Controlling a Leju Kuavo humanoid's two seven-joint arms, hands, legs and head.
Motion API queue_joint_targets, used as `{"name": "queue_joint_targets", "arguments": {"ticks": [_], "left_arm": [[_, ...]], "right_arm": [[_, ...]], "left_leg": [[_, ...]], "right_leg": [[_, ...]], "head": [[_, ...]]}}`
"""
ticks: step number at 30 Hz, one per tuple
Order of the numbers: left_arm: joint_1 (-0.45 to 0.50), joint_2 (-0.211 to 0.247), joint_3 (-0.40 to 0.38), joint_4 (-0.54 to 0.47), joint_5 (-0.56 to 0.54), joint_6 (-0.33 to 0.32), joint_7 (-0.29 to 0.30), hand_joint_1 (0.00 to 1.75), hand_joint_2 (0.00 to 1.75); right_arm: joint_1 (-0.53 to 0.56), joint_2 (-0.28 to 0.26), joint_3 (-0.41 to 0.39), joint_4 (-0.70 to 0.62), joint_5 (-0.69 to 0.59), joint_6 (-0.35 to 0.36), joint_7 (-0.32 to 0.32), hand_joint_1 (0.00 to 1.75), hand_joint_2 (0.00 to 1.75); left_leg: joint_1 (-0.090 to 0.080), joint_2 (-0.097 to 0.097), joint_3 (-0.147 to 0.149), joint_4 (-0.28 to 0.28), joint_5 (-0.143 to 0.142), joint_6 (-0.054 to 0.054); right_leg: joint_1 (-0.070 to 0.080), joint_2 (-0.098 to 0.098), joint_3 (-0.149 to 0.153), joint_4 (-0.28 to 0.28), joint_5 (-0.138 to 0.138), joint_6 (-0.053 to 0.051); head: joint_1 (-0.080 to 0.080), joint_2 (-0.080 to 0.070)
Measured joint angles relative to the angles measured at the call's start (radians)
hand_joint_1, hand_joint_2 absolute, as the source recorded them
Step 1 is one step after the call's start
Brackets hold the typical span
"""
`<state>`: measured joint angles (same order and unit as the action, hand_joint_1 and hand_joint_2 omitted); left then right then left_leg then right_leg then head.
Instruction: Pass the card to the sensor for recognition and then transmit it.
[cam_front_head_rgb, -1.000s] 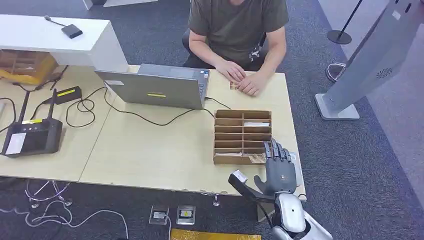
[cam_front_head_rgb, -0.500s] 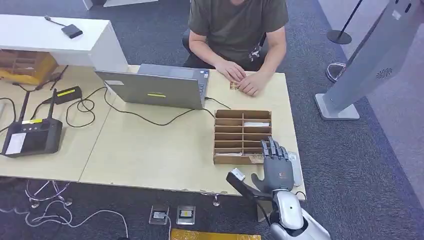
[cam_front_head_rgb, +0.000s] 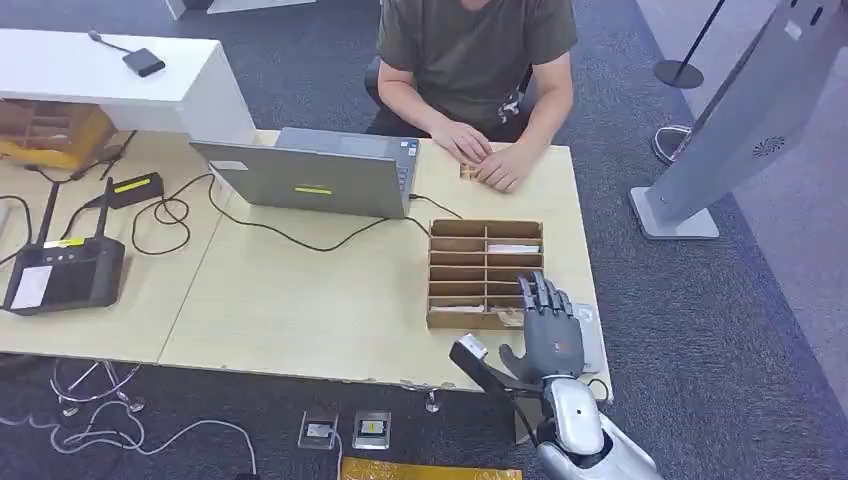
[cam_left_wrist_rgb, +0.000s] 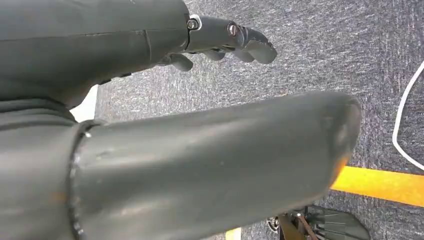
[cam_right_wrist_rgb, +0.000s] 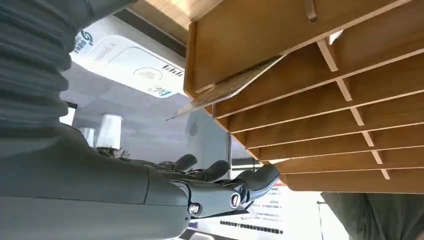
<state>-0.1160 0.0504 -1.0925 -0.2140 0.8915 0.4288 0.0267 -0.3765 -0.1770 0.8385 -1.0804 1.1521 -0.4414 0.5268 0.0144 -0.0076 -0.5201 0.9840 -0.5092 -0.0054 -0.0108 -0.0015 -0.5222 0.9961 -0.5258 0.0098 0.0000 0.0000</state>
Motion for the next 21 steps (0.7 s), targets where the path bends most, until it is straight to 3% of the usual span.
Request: {"name": "queue_joint_targets", "arguments": {"ticks": [21], "left_arm": [[0.0,0.0,0.0,0.0,0.008,0.0,0.006,0.0,0.0]], "right_arm": [[-0.009,0.008,0.011,0.014,-0.012,0.0,-0.004,0.05,1.75]], "left_leg": [[0.0,0.0,0.0,0.0,0.0,0.0]], "right_leg": [[0.0,0.0,0.0,0.0,0.0,0.0]], "head": [[0.0,0.0]]}}
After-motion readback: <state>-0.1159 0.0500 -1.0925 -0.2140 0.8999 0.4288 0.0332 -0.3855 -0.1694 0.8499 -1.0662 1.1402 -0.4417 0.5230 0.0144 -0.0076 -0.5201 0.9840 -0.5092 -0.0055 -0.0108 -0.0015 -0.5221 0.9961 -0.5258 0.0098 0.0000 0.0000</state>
